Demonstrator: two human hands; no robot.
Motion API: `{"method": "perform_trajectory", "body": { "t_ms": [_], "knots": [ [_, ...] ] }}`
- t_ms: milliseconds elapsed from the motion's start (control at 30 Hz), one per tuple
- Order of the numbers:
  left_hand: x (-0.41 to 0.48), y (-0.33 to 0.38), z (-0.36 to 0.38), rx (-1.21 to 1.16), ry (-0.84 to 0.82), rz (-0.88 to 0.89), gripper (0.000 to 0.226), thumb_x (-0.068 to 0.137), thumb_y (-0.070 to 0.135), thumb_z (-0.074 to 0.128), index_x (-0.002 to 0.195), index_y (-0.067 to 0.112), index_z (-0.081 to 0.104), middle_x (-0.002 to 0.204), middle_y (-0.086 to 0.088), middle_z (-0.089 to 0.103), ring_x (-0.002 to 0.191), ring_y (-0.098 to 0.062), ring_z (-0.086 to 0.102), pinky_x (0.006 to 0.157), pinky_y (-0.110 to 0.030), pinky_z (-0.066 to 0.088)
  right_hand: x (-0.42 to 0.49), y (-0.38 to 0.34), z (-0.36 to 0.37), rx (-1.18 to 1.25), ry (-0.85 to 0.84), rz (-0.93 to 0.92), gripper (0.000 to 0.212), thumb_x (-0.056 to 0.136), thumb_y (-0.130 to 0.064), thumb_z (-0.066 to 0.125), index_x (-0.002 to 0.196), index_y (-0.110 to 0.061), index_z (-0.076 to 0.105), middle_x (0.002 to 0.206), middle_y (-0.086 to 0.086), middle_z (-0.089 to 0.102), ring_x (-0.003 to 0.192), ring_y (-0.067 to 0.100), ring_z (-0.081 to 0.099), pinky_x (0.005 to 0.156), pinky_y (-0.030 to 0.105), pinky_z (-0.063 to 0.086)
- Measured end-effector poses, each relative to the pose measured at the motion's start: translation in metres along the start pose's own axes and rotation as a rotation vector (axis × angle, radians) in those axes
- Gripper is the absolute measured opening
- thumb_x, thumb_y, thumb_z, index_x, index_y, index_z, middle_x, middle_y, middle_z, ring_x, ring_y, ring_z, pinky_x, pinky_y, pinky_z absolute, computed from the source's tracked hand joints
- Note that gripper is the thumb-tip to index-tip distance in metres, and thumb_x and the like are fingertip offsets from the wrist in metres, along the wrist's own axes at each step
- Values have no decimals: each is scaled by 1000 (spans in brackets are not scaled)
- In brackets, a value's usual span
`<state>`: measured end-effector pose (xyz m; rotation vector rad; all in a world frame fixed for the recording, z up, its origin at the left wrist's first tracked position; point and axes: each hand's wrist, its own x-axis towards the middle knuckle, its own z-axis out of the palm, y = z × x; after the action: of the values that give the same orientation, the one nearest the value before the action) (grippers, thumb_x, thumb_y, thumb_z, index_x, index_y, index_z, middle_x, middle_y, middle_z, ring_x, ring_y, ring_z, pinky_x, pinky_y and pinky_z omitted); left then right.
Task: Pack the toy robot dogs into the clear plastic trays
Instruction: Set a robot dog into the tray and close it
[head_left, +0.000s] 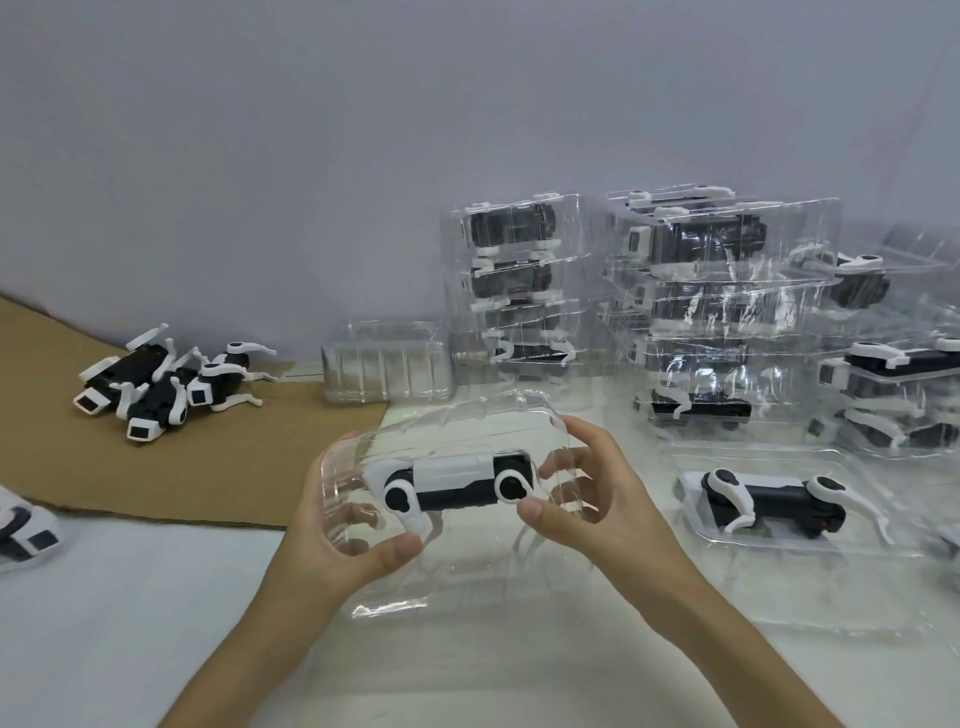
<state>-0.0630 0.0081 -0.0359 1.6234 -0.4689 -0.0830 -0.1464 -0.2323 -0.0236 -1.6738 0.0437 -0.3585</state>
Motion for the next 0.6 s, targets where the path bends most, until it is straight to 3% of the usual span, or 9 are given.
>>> {"method": "perform_trajectory", "body": {
  "t_ms": [100,267,367,400,467,600],
  "knots": [
    [0,-1,1,16,22,8,94,39,54,89,122,67,48,106,30,62,93,-4,63,77,-18,54,-1,1,1,-62,83,0,89,53,-60,85,133,-52,47,105,-15,57,78,2,54,74,20,50],
    [-1,-3,2,13,60,-27,90,39,53,88,119,64,50,106,32,62,92,7,63,70,-10,52,-2,3,3,-94,165,51,87,56,-59,91,131,-51,47,106,-14,56,77,0,53,70,20,48],
    [0,-2,3,-105,19,-105,78,54,42,89,125,48,59,119,15,69,105,-4,67,80,-24,54,0,5,4,-90,125,159,80,55,-67,83,125,-52,46,108,-11,59,81,5,64,68,26,54],
    [2,-1,2,-194,11,-146,69,61,32,89,125,40,62,124,5,70,108,-11,69,84,-33,53,1,7,5,-69,109,203,74,61,-64,83,123,-50,47,110,-8,61,81,7,68,70,31,58],
    [5,-3,-3,-366,29,-243,71,62,15,86,128,27,63,127,-5,70,113,-19,68,94,-43,50,2,9,5,-27,98,279,61,75,-56,79,127,-43,48,115,-5,62,84,12,72,75,35,61],
    [6,-5,-12,-541,127,-346,58,74,21,72,132,21,62,128,-6,69,118,-24,64,97,-43,49,2,13,2,-125,122,305,57,88,-55,64,139,-42,43,136,-16,53,116,9,61,97,34,49]
  ]
}}
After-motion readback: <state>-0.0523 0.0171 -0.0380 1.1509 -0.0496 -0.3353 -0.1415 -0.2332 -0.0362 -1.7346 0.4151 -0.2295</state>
